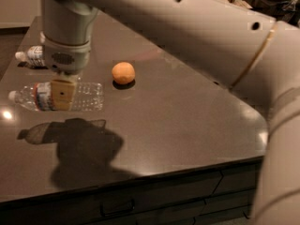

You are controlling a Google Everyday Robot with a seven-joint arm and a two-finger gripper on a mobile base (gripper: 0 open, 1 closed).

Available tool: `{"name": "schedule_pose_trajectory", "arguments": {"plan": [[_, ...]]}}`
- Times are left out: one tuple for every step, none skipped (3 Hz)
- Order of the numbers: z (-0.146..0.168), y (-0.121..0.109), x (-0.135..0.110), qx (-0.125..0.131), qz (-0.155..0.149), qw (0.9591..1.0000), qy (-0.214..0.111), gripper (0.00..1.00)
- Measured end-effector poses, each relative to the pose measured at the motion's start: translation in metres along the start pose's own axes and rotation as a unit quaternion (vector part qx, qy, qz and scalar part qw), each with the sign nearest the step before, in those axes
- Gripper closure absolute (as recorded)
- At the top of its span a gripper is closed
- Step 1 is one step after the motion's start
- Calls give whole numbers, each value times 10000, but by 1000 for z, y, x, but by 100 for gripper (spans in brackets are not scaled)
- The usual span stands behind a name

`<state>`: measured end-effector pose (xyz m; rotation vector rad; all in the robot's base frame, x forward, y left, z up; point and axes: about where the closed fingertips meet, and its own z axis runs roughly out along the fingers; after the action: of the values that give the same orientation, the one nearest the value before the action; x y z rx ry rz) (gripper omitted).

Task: Move water bottle near blue plastic bottle

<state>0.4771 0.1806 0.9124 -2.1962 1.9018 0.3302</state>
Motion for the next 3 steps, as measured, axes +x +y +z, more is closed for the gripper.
{"name": "schedule_pose_trajectory", "arguments": {"plan": [[10, -34, -26, 267, 456, 9986, -56, 100], [29, -74, -35, 422, 879, 9952, 22, 100], [46, -108, -39, 457, 1274, 9908, 79, 100]]}}
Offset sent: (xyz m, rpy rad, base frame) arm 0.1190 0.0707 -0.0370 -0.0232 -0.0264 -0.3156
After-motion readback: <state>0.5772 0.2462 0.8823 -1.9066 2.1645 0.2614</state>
